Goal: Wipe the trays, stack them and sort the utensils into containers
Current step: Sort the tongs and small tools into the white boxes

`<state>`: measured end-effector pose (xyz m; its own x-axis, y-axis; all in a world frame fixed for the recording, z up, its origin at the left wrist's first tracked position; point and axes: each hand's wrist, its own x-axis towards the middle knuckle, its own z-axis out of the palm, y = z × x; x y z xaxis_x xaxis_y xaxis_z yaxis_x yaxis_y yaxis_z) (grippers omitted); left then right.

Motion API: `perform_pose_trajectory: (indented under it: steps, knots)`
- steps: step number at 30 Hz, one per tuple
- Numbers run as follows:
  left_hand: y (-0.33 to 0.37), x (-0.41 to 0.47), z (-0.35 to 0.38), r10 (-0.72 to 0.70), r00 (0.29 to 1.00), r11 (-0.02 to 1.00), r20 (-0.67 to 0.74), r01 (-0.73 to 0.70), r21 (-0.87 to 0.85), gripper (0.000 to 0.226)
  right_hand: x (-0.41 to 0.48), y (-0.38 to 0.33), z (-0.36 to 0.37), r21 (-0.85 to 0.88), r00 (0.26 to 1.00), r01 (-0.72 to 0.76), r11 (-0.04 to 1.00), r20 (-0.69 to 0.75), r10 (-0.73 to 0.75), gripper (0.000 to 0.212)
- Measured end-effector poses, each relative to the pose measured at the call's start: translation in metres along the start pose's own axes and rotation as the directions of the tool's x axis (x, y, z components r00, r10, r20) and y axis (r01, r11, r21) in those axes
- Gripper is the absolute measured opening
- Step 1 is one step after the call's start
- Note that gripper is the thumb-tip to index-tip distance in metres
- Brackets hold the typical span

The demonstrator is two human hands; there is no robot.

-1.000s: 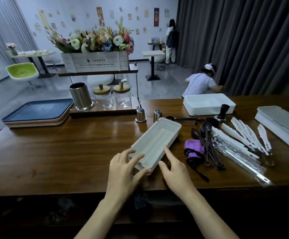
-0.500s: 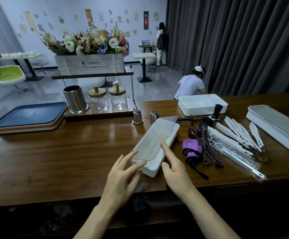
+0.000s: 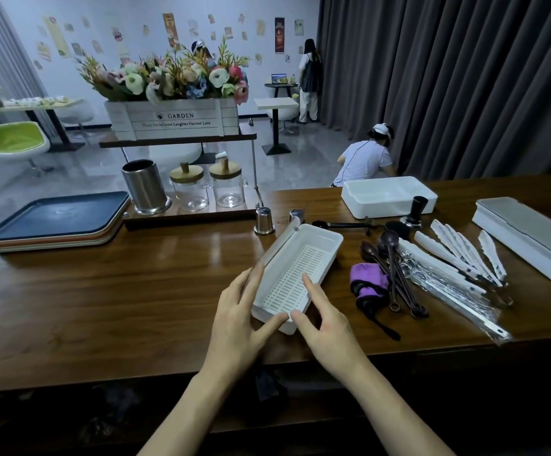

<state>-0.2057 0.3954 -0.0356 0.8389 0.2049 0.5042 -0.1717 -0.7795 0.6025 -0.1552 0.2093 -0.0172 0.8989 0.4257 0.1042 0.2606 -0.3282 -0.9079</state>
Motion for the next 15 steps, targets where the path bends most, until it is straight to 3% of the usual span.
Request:
perform_pose_trajectory:
  steps: [7,11,15]
  knots:
    - [0.007,-0.001,0.016,-0.25,0.968,0.945,0.009,0.246,-0.217,0.123,-0.001,0.01,-0.033,0.052,0.999,-0.034,0.998,0.002,0.033,0.064]
    - [0.019,-0.004,0.029,-0.317,0.948,0.919,-0.011,0.304,-0.251,0.127,0.002,0.025,-0.086,0.044,0.984,-0.11,0.993,-0.135,0.114,0.056]
    - [0.031,-0.006,0.048,-0.342,0.937,0.912,-0.072,0.313,-0.265,0.128,0.005,0.048,-0.15,-0.063,0.966,-0.107,0.992,-0.241,0.089,0.05]
